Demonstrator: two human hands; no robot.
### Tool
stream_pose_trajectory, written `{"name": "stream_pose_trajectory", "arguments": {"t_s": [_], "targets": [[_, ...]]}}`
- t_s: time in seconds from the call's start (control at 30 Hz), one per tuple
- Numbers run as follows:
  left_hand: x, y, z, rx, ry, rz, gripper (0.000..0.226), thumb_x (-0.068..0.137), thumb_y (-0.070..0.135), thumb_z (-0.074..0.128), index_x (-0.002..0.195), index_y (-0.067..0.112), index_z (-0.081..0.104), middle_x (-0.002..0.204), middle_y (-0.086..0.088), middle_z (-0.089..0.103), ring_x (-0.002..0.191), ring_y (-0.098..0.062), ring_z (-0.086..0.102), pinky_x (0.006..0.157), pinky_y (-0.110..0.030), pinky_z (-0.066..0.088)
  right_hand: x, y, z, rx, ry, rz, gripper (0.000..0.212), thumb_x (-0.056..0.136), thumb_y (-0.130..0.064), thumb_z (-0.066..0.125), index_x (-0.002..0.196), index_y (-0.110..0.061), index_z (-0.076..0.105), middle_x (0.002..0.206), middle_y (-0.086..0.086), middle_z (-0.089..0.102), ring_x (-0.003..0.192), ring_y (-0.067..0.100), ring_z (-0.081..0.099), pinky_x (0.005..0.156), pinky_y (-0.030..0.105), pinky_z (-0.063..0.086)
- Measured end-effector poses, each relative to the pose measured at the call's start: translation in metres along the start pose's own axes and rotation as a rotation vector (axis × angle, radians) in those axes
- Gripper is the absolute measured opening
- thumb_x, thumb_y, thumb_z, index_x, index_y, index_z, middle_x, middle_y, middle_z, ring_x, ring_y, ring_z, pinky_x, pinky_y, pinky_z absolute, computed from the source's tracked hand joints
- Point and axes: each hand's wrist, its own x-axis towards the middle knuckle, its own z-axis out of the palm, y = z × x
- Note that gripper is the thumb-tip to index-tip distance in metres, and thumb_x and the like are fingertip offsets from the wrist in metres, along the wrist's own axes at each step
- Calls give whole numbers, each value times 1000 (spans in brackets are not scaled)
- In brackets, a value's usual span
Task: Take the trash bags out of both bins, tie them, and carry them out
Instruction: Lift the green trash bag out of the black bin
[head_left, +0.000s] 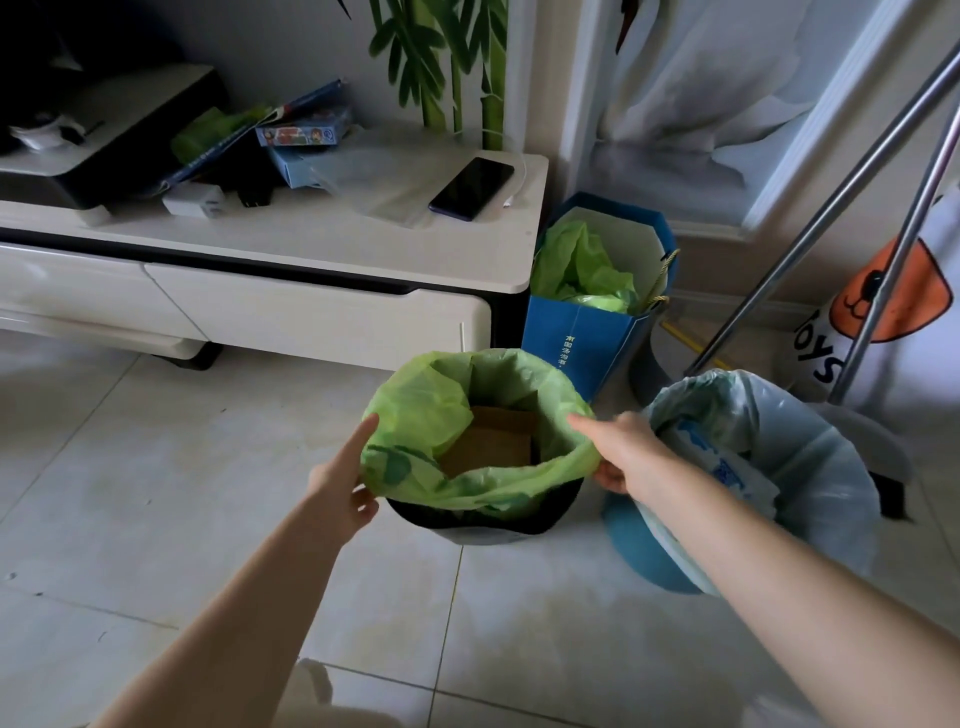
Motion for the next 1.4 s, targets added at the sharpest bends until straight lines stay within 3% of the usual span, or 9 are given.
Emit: {"name": "stream_pose_trajectory", "arguments": {"t_s": [0.17,0.3,0.57,0.67,0.8,0.9,1.03,1.2,1.4], "targets": [[-1,31,15,-62,85,102,45,59,43,84,78,13,57,68,-3,51,49,-14,44,37,-17,37,-4,-40,-1,-45,-17,-69,26,92,-29,56,109,-10,60,78,7,63,56,19,59,50,26,49],[-11,56,31,38,111,249,16,75,16,74,84,8,65,82,-10,61,67,-23,56,60,-32,49,-10,-60,1,-188,29,-353,30,95,-12,39,117,-20,57,103,4,61,81,21,61,47,23,46],[-63,62,2,682,315,937,11,88,17,49,98,15,44,86,2,53,75,-34,61,68,-44,54,-32,-26,-41,-516,58,-561,19,94,-8,38,88,-17,54,80,6,62,62,23,63,52,23,49],[-60,53,-29,747,376,862,16,87,9,51,99,10,41,94,-8,55,57,-29,66,58,-38,52,-37,-7,-66,-540,16,-457,12,95,-12,42,103,-15,51,79,9,70,53,24,70,43,28,54],[-44,46,-42,828,264,523,43,78,3,57,117,15,45,109,-14,58,89,-34,61,80,-48,56,-37,-4,-69,-509,-18,-351,25,91,-11,48,113,-21,44,95,12,64,64,26,72,51,36,59],[-45,44,-27,743,116,363,32,78,4,58,108,15,55,94,-12,61,83,-28,61,75,-39,56,-41,-8,-58,-555,-65,-331,21,90,-14,53,109,-23,48,96,9,62,68,25,69,54,39,60],[-50,53,-17,785,153,454,12,78,5,63,90,6,67,75,-13,61,58,-27,60,46,-27,55,-45,-20,-48,-645,41,-434,21,94,-23,55,90,-5,64,77,14,64,59,25,65,57,44,61],[-58,86,-15,494,189,592,19,83,2,61,72,16,65,87,-16,64,72,-27,63,72,-37,59,-46,-45,-48,-354,91,-399,32,96,-30,50,80,-4,59,81,14,62,70,34,71,58,46,60],[-100,134,9,199,107,809,14,89,-3,56,84,8,62,75,-6,59,65,-14,59,51,-15,55,-64,-83,-45,130,9,-394,18,99,-22,47,87,-16,60,108,12,64,96,28,66,59,38,59]]}}
